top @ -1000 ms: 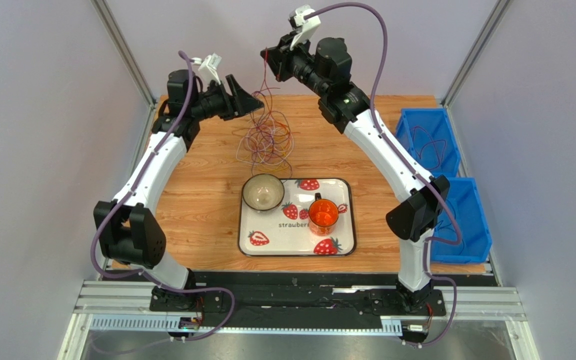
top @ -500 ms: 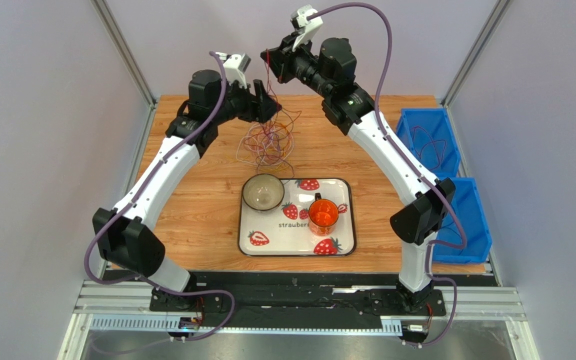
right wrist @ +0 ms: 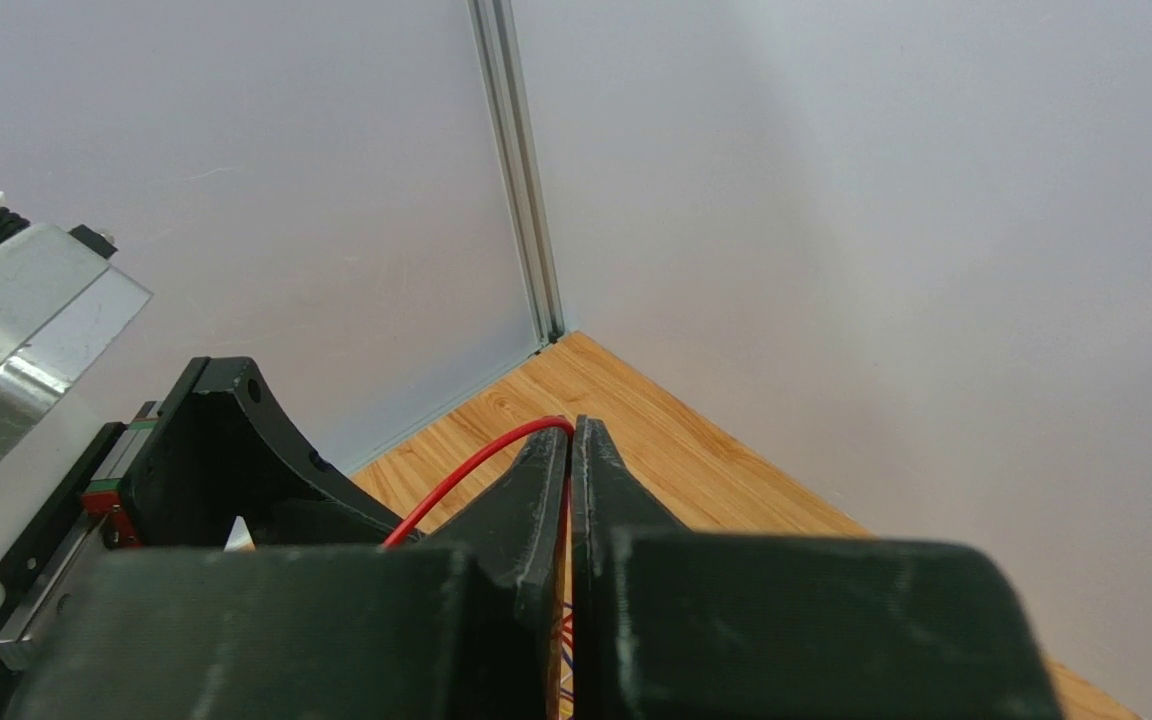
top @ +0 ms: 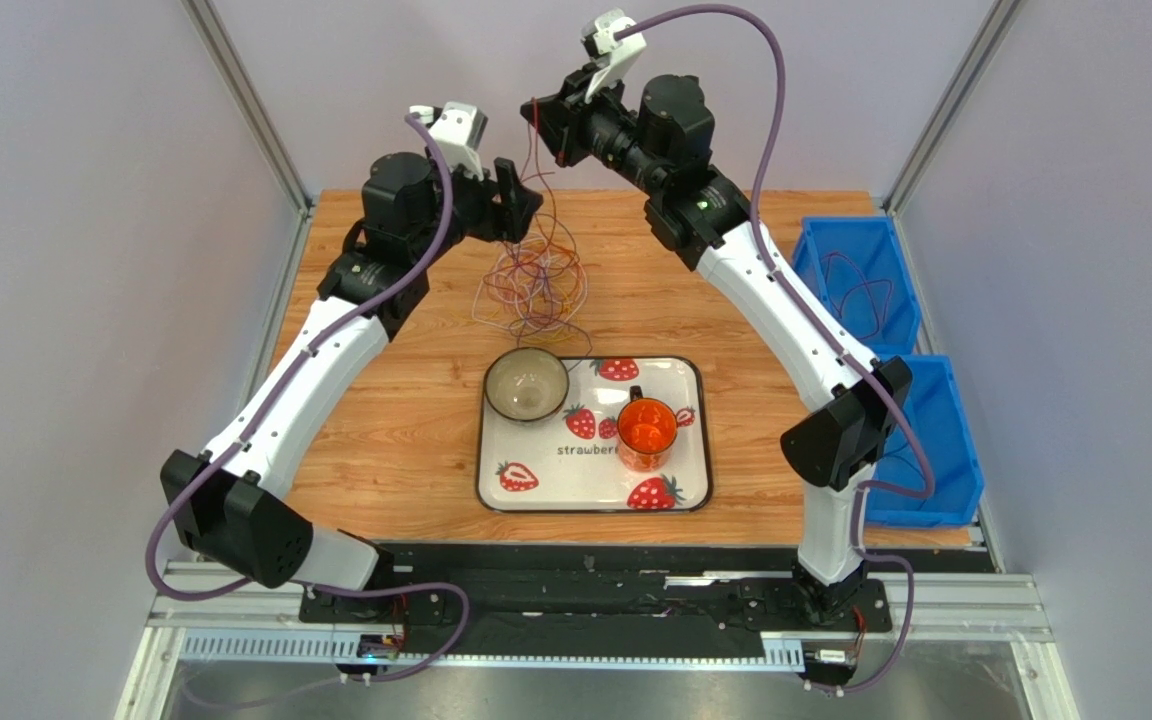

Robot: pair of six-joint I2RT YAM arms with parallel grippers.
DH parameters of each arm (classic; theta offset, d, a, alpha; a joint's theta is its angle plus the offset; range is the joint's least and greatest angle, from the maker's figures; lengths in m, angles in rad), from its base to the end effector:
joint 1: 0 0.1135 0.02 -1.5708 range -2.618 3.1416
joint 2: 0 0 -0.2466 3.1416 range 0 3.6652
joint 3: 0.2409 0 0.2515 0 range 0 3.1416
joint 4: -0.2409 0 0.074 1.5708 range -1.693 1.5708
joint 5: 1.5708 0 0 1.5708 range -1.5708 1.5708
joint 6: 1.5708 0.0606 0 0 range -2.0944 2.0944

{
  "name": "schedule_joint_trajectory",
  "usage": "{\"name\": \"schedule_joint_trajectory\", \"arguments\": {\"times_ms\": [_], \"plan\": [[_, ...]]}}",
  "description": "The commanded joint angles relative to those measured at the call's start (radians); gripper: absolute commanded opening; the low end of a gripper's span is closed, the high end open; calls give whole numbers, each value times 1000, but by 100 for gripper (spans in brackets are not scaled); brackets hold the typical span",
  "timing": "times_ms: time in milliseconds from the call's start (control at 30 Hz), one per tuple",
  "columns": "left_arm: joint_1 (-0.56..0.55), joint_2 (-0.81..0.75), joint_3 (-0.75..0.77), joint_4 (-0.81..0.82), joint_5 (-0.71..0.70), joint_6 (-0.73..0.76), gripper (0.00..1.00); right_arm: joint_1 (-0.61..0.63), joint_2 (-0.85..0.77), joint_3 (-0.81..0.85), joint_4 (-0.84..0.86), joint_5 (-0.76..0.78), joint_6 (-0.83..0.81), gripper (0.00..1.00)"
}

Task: Untangle the cables
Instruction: Untie the cable.

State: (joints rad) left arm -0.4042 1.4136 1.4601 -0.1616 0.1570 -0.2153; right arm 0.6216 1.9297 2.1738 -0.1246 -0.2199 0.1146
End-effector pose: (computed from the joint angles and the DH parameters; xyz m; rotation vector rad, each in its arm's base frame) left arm 0.3232 -0.1485 0.4130 0.2816 1.6968 -0.5946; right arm 0.3673 0.2794 0.4775 -0.5525 1.3941 0.7569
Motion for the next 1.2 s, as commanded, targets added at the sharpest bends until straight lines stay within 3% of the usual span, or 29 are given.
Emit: {"name": "schedule_joint_trajectory", "arguments": {"times_ms": [0, 200, 367, 600, 800, 900, 1167], "plan": [[-10, -33, -7, 76, -34, 51, 74, 7, -34, 41, 17, -16, 2, 0], [-10, 85, 63, 86, -20, 42, 70, 7, -57, 4, 29, -32, 26, 0], [-10, 180, 112, 108, -45, 37, 49, 7, -63, 1, 29, -27, 16, 0], [-1, 321, 134, 106, -129, 62, 47, -2, -37, 141, -15, 14, -39, 0], [62, 436, 218, 60, -88, 33, 47, -45, -38, 241, -17, 40, -24, 0], [97, 491, 262, 21, -83, 13, 47, -63, -67, 236, -3, 47, -24, 0], [159, 643, 459, -234, -91, -35, 36, -82, -132, 150, 46, 80, -47, 0]]}}
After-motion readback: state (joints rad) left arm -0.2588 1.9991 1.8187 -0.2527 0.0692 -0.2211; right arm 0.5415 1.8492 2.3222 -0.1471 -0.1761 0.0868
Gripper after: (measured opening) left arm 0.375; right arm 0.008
